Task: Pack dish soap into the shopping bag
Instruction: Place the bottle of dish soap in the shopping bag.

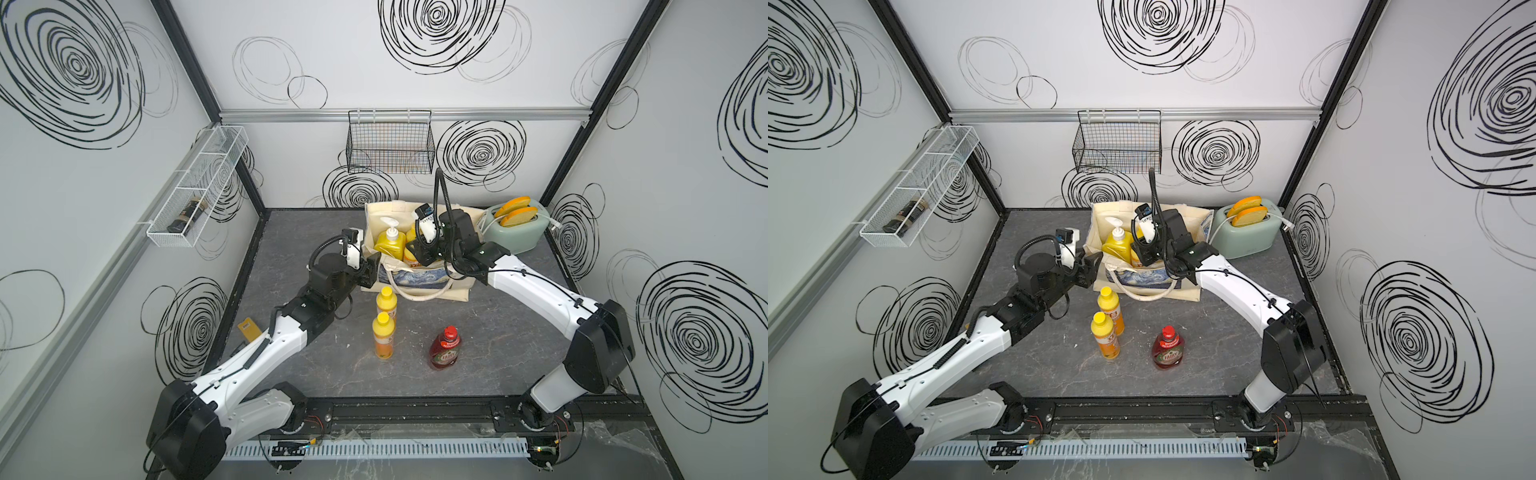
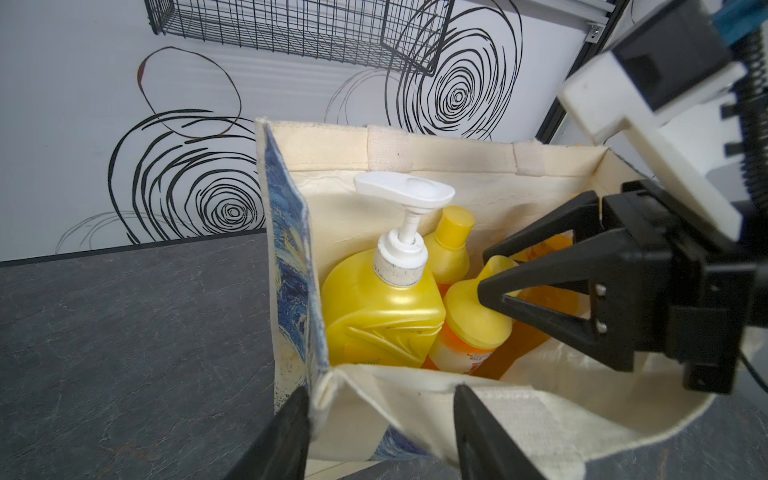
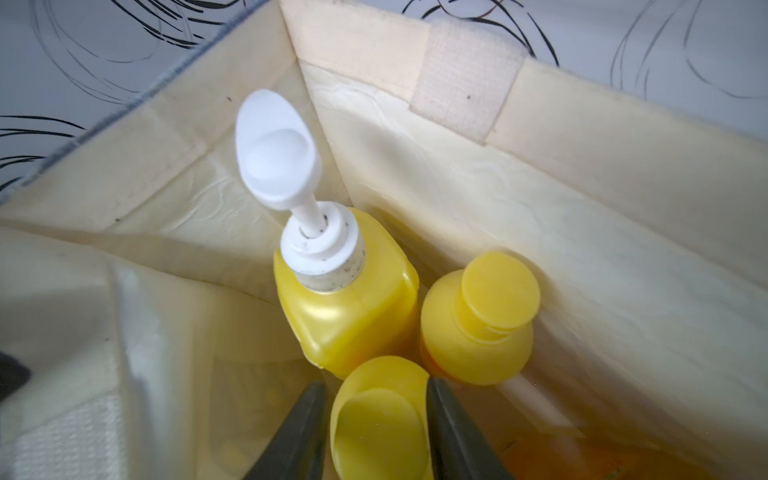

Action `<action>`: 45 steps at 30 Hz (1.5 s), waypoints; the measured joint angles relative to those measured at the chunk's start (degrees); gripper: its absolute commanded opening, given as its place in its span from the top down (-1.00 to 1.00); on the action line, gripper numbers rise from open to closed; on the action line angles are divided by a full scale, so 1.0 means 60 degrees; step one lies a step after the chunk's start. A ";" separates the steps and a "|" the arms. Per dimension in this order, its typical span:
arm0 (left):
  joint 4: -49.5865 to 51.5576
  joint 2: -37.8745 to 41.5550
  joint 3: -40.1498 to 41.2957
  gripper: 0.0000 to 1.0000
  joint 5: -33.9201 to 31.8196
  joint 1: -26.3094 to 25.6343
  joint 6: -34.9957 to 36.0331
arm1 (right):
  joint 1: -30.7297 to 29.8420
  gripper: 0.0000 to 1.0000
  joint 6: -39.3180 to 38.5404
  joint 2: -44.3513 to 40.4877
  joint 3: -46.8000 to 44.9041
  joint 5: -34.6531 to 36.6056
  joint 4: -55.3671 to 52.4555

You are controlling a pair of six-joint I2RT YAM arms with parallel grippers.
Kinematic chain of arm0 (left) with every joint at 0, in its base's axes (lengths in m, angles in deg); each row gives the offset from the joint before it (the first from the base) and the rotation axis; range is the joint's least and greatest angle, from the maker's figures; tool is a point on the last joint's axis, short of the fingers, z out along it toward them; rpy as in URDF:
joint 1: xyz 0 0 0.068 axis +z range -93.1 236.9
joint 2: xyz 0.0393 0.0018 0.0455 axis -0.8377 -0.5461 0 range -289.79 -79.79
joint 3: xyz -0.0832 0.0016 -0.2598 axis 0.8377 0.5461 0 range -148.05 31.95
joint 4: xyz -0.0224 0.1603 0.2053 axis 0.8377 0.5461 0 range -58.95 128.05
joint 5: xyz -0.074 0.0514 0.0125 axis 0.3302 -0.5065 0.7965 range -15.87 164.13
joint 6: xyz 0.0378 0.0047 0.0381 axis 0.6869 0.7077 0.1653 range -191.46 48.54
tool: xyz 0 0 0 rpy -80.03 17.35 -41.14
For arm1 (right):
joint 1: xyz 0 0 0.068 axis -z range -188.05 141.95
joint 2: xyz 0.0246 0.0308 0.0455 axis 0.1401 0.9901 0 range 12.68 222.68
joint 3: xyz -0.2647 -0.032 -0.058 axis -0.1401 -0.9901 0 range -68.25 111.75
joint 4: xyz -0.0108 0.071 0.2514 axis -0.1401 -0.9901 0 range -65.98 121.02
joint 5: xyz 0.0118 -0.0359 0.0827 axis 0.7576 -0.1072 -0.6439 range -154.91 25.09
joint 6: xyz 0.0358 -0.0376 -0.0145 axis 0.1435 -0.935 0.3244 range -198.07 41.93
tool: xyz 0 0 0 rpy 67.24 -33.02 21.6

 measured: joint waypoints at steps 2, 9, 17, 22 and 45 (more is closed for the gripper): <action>0.0004 0.0004 0.0000 -0.15 0.0000 0.0000 0.0000 | 0.0066 -0.29 0.0080 -0.0055 0.0084 -0.0379 0.0102; 0.0004 0.0015 0.0000 -0.15 0.0000 0.0000 0.0000 | 0.0561 -0.44 0.0346 -0.0492 0.0087 -0.1005 0.0160; 0.0025 0.0055 0.0000 -0.21 -0.0007 0.0000 0.0000 | 0.0936 -0.45 0.0397 -0.1756 0.0087 -0.1031 -0.0142; 0.0036 0.0259 0.0000 -0.32 0.0000 0.0000 -0.0015 | 0.0933 -0.43 0.0426 -0.2830 0.0036 -0.1071 -0.0430; 0.0579 0.0714 -0.0189 -0.93 -0.0463 -0.0117 -0.0648 | -0.0685 0.24 0.0022 -0.1716 0.0331 0.1158 -0.2379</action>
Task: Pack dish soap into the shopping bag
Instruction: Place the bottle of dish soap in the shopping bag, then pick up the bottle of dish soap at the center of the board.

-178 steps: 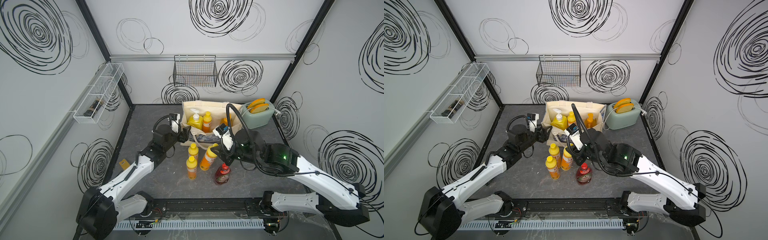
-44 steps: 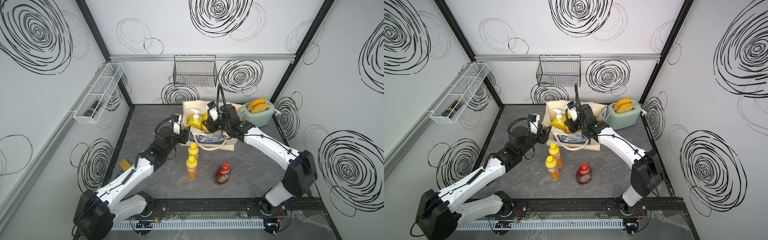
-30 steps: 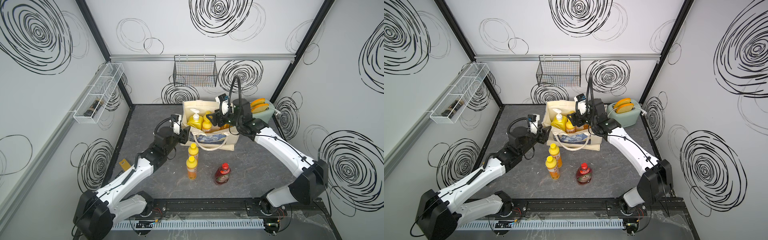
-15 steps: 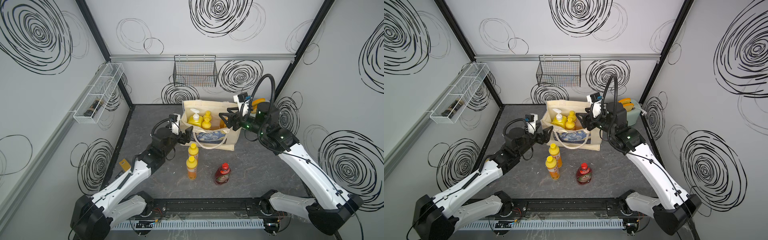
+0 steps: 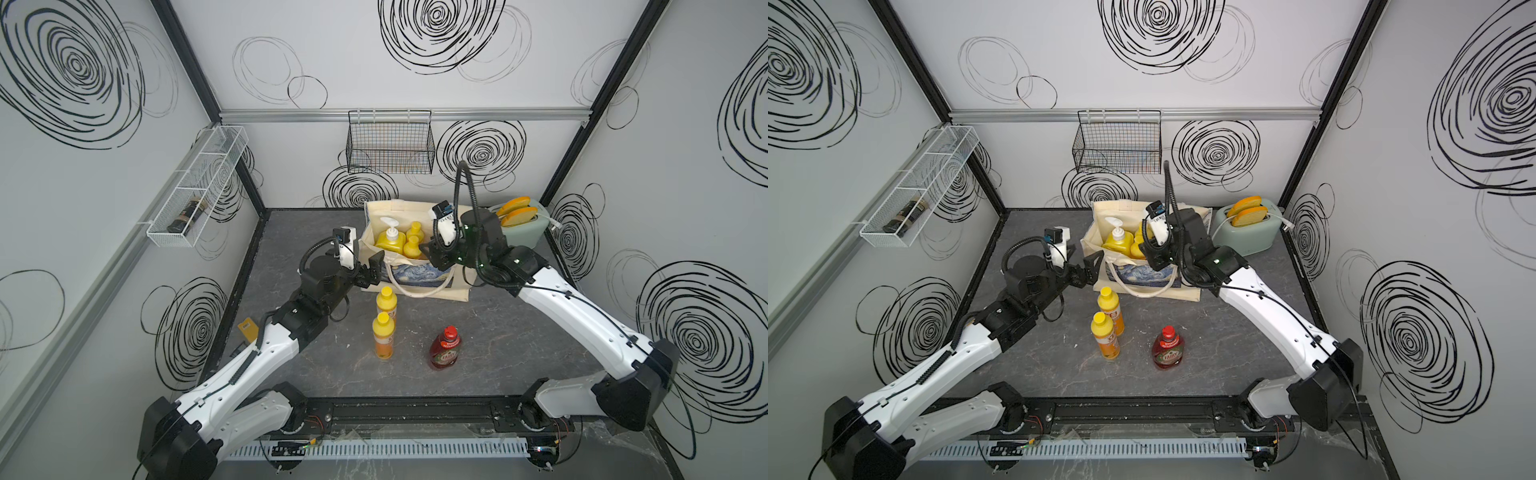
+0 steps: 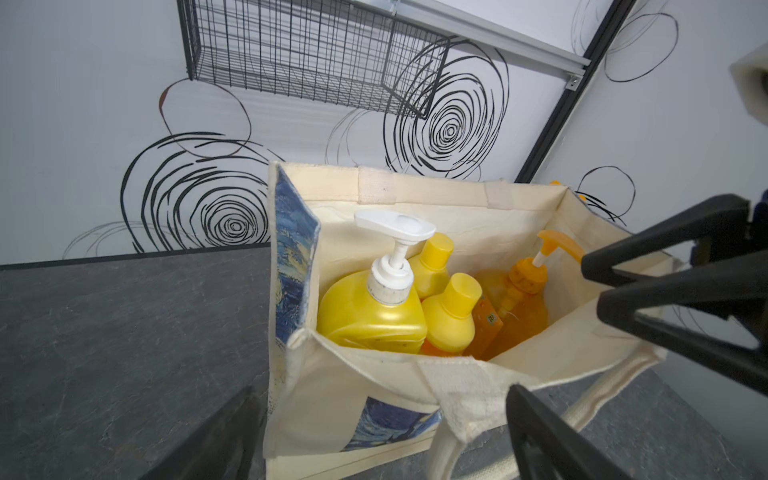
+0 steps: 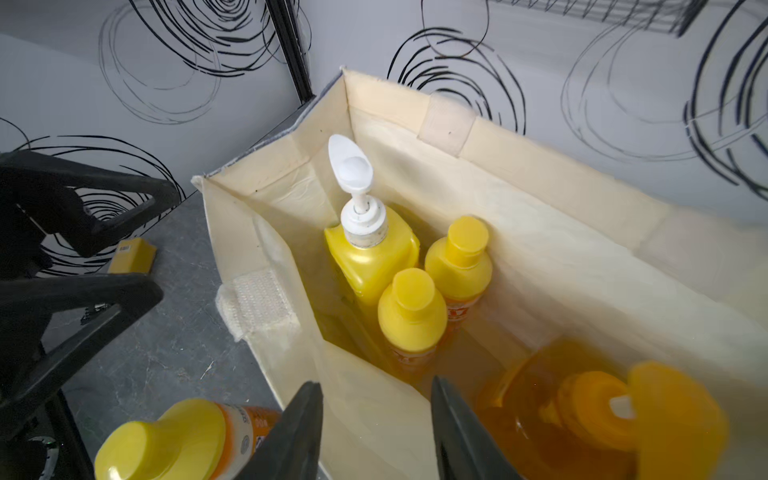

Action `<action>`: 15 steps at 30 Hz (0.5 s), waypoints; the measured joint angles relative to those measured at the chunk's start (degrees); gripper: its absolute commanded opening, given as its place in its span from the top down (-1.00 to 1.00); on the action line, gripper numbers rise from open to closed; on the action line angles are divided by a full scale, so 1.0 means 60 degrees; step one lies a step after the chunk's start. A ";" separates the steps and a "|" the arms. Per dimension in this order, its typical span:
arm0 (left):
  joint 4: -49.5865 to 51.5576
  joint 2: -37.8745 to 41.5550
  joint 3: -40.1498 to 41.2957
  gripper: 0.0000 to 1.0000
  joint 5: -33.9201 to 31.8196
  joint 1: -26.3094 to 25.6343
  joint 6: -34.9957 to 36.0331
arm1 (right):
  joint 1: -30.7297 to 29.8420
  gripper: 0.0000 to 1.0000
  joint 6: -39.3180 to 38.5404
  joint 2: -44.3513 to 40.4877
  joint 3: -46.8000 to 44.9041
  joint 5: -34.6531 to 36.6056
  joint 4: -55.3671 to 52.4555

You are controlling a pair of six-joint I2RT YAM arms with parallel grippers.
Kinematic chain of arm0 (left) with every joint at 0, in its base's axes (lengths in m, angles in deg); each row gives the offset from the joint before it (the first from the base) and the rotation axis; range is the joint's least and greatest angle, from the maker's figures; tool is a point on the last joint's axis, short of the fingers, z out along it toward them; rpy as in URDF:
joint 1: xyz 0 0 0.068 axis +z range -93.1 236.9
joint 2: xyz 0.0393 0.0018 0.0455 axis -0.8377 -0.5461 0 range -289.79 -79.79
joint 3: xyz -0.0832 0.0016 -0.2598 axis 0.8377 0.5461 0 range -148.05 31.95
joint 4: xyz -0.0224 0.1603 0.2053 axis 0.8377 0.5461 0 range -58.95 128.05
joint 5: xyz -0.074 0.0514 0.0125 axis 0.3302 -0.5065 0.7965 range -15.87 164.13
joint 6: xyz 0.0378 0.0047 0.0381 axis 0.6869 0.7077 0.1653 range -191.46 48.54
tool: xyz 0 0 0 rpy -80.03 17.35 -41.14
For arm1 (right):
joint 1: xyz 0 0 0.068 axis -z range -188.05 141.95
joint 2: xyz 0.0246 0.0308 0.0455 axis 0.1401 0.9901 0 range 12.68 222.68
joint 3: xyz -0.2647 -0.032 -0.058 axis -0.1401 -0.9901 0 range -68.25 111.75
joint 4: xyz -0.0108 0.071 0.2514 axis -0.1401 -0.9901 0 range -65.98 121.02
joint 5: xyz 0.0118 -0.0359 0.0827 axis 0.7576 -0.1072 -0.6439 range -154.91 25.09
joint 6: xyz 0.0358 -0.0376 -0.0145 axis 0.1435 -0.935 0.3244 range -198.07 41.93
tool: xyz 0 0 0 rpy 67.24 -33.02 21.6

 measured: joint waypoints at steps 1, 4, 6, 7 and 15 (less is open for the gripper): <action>0.0044 -0.0058 -0.0018 -0.92 -0.0044 0.0004 -0.0069 | -0.0164 0.27 -0.0004 0.0160 0.0062 0.0168 -0.0102; 0.0226 -0.0226 -0.0109 -0.92 -0.0153 0.0004 -0.0193 | -0.0634 0.31 -0.0055 0.0448 0.0076 0.0561 -0.0342; 0.0324 -0.0361 -0.0197 -0.92 -0.0175 0.0004 -0.0288 | -0.0863 0.33 -0.0051 0.0444 0.0007 0.0699 -0.0393; 0.0346 -0.0401 -0.0215 -0.92 -0.0178 0.0004 -0.0313 | -0.0936 0.33 -0.0044 0.0444 -0.0007 0.0729 -0.0382; 0.0353 -0.0871 -0.0288 -0.92 -0.0142 0.0004 -0.0474 | -0.1126 0.33 0.0102 0.0375 -0.0495 0.0692 -0.0372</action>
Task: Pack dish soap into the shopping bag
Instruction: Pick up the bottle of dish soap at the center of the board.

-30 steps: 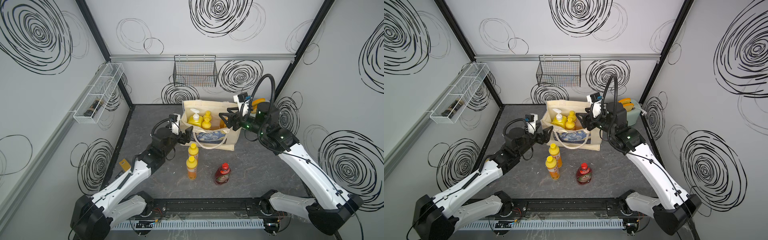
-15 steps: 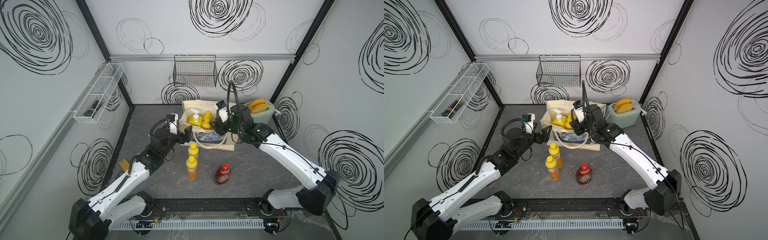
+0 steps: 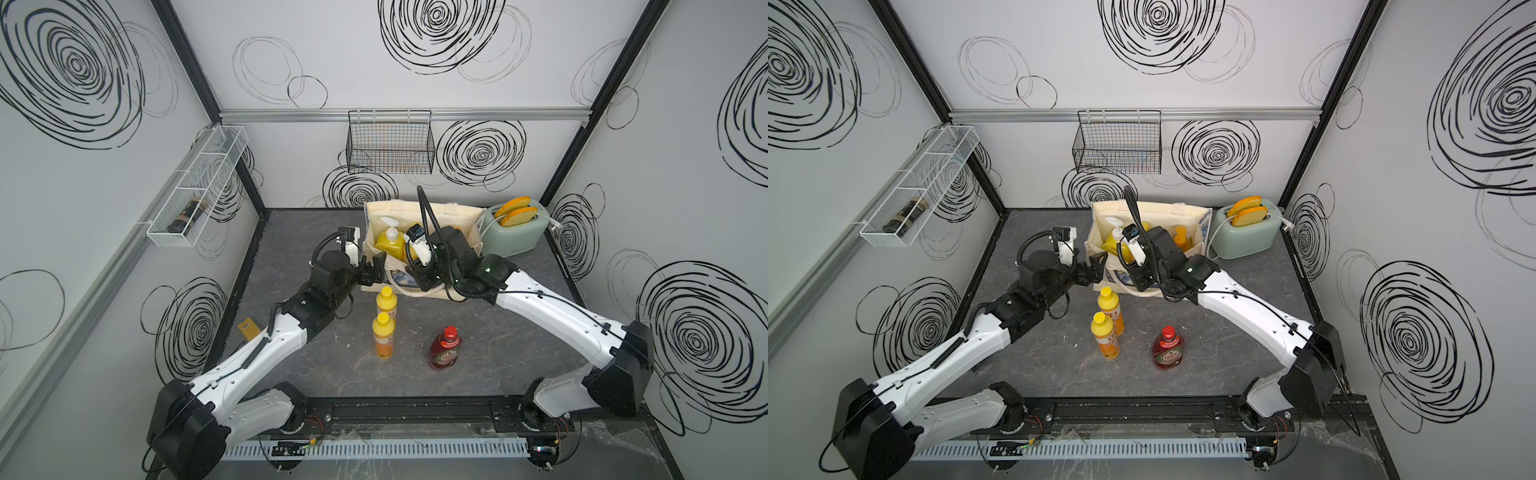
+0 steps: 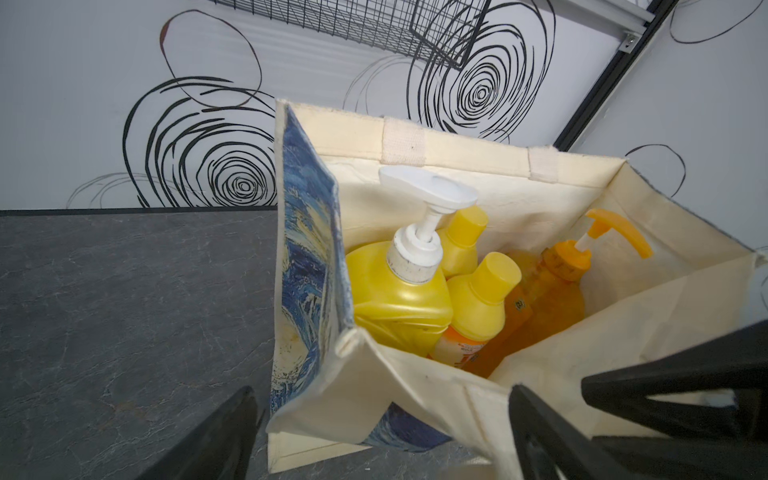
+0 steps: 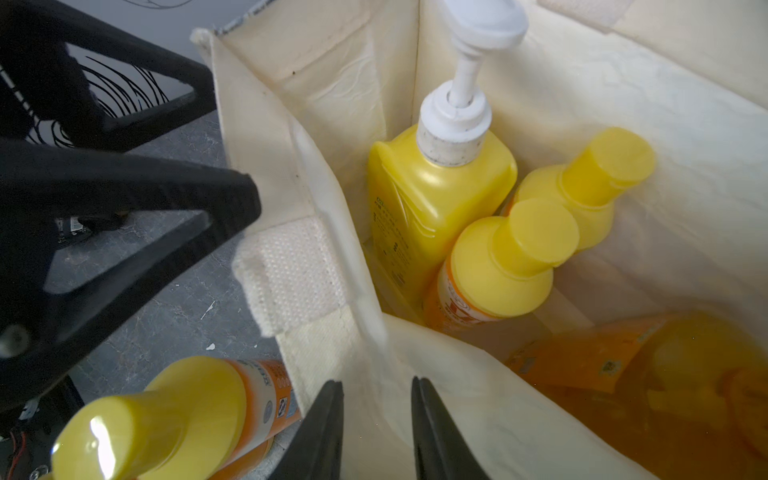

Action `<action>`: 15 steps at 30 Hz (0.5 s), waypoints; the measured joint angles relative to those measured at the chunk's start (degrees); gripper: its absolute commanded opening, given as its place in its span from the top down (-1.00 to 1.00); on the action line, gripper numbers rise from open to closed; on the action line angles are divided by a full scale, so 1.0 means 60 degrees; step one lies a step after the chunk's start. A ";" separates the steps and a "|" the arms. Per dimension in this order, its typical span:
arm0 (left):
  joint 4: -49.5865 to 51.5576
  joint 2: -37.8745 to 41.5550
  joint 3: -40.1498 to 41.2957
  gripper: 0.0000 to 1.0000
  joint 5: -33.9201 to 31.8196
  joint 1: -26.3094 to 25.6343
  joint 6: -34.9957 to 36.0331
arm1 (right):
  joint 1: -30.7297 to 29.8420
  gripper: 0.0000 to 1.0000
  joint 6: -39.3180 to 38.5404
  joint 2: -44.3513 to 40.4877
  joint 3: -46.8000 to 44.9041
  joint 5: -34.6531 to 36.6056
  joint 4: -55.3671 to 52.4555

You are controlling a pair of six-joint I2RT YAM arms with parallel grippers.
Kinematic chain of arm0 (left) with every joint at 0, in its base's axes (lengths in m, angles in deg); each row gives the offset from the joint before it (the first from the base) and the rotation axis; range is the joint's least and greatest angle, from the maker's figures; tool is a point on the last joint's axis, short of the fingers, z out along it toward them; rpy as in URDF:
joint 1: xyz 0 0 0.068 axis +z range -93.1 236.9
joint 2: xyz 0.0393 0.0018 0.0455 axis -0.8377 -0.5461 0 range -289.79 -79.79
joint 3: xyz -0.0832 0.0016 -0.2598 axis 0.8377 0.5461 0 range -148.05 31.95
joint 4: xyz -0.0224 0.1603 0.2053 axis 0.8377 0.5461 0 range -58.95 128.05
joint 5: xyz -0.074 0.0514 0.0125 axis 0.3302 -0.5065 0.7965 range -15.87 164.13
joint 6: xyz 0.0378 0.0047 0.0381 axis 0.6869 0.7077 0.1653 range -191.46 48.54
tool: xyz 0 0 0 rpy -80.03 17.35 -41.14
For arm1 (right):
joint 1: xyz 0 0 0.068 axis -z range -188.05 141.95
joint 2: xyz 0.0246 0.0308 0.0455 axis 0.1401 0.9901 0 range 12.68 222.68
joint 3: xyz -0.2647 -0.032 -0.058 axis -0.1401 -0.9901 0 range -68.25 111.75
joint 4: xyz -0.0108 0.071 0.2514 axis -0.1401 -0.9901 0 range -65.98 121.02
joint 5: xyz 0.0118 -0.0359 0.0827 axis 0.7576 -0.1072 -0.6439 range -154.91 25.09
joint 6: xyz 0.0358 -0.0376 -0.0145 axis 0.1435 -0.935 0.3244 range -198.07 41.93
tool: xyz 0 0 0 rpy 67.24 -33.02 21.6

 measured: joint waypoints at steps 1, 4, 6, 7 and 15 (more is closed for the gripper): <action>0.0000 -0.0069 -0.0011 -0.92 0.0000 0.0000 0.0000 | 0.0000 0.33 0.0015 -0.0058 -0.0011 -0.0015 -0.0004; -0.0011 -0.0302 -0.0018 -0.92 -0.0007 0.0000 0.0004 | 0.0000 0.32 0.0026 -0.0419 -0.0015 -0.0025 -0.0029; -0.0029 -0.0466 -0.0033 -0.92 -0.0011 0.0000 0.0007 | 0.0000 0.29 0.0029 -0.0834 -0.0011 -0.0025 -0.0091; -0.0036 -0.0521 -0.0036 -0.92 -0.0011 0.0000 0.0011 | 0.0000 0.27 0.0040 -0.1027 -0.0007 -0.0029 -0.0120; -0.0138 -0.0612 -0.0055 -0.92 -0.0004 0.0000 0.0055 | -0.0058 0.14 0.0171 -0.2605 0.0208 -0.0324 -0.0368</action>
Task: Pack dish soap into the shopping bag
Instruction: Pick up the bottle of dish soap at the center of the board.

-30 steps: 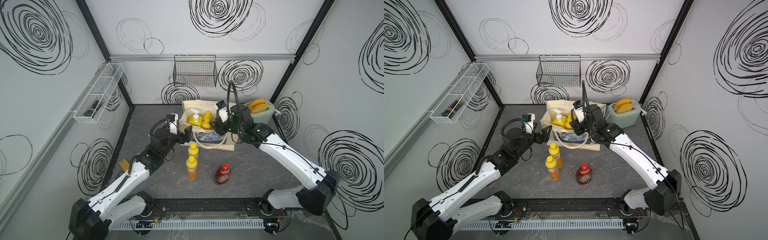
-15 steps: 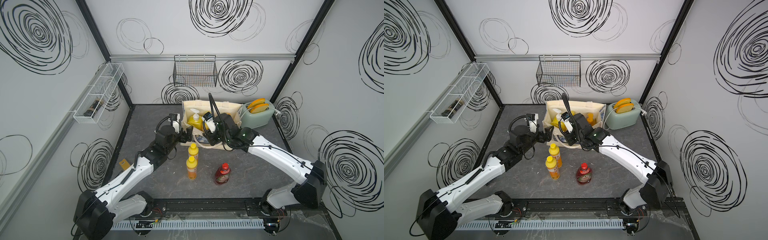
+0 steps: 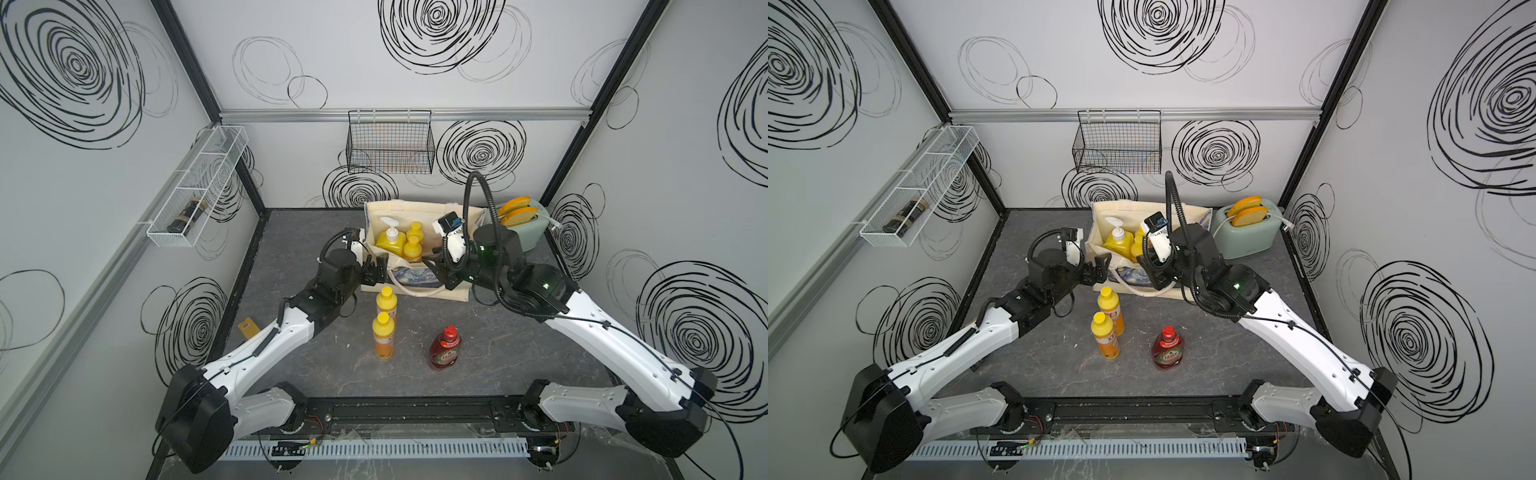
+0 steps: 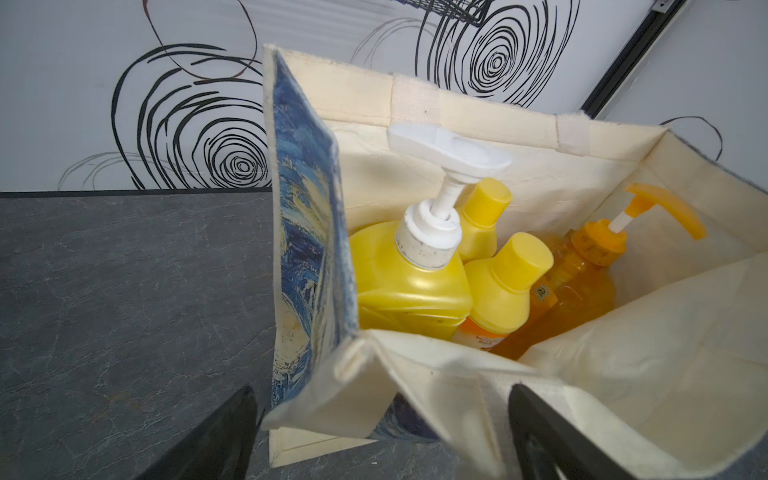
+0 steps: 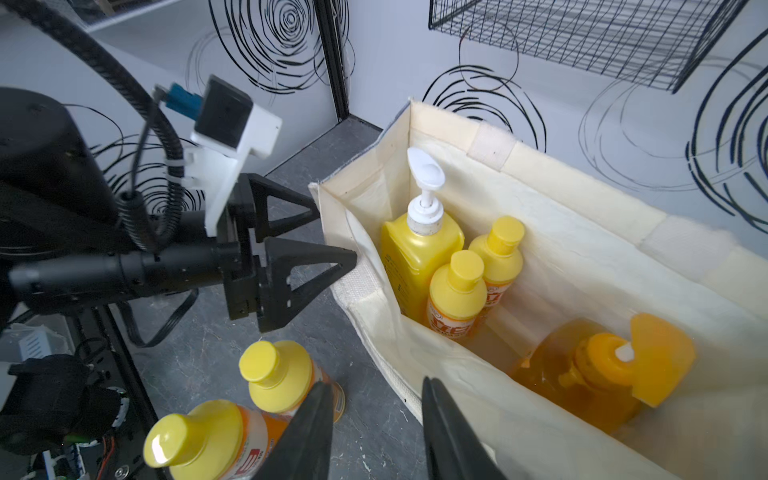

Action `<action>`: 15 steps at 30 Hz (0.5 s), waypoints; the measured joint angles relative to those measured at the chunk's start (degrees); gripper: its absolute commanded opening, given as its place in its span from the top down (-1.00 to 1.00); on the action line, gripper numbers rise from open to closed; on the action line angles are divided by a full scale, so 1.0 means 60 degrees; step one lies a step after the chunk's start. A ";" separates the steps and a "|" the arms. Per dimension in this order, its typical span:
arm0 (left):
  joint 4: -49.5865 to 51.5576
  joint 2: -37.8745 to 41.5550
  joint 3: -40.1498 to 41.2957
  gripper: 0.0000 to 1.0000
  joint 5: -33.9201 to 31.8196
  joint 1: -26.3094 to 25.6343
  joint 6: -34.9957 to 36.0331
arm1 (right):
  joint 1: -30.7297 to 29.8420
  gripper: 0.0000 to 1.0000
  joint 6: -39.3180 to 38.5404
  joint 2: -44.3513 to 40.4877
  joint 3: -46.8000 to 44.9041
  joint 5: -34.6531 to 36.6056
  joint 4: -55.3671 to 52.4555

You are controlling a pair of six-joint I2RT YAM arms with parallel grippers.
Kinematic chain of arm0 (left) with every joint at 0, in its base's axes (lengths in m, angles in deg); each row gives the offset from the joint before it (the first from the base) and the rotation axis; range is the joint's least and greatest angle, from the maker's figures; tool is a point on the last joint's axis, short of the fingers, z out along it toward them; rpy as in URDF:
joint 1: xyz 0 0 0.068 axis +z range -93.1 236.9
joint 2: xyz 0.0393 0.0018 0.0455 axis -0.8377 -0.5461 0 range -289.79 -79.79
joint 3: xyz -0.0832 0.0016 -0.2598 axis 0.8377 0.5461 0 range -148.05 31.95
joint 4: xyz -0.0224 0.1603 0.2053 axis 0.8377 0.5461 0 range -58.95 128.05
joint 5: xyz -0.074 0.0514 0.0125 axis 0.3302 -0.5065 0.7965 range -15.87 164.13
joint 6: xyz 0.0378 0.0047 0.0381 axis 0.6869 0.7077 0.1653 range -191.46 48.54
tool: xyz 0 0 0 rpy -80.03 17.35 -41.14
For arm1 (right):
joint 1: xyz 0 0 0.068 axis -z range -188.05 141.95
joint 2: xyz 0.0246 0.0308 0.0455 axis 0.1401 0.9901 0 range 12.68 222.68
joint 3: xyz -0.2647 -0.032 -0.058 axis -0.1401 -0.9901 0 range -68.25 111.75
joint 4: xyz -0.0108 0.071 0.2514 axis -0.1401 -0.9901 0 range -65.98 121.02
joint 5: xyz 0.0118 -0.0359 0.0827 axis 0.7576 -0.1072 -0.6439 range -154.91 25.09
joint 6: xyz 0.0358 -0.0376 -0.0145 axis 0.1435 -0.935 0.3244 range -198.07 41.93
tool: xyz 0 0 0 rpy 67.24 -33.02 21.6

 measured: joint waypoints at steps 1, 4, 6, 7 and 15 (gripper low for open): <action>-0.0015 0.0000 0.0000 -0.93 0.0000 -0.0004 0.0007 | -0.0069 0.12 0.0022 -0.0098 0.0000 -0.0055 -0.0015; -0.0055 0.0000 0.0000 -0.93 0.0007 -0.0004 0.0040 | -0.0495 0.08 0.0066 -0.0175 -0.0004 -0.0182 -0.0066; -0.0091 0.0000 0.0000 -0.92 0.0011 -0.0004 0.0062 | -0.0849 0.06 0.0084 -0.0084 -0.0004 -0.0193 -0.0146; -0.0102 0.0000 0.0000 -0.92 0.0015 -0.0004 0.0069 | -0.1042 0.05 0.0087 -0.0011 -0.0007 -0.0193 -0.0193; -0.0237 0.0007 0.0004 -0.92 0.0000 0.0000 0.0193 | -0.2998 -0.06 0.0062 0.0605 -0.0022 0.0004 -0.0284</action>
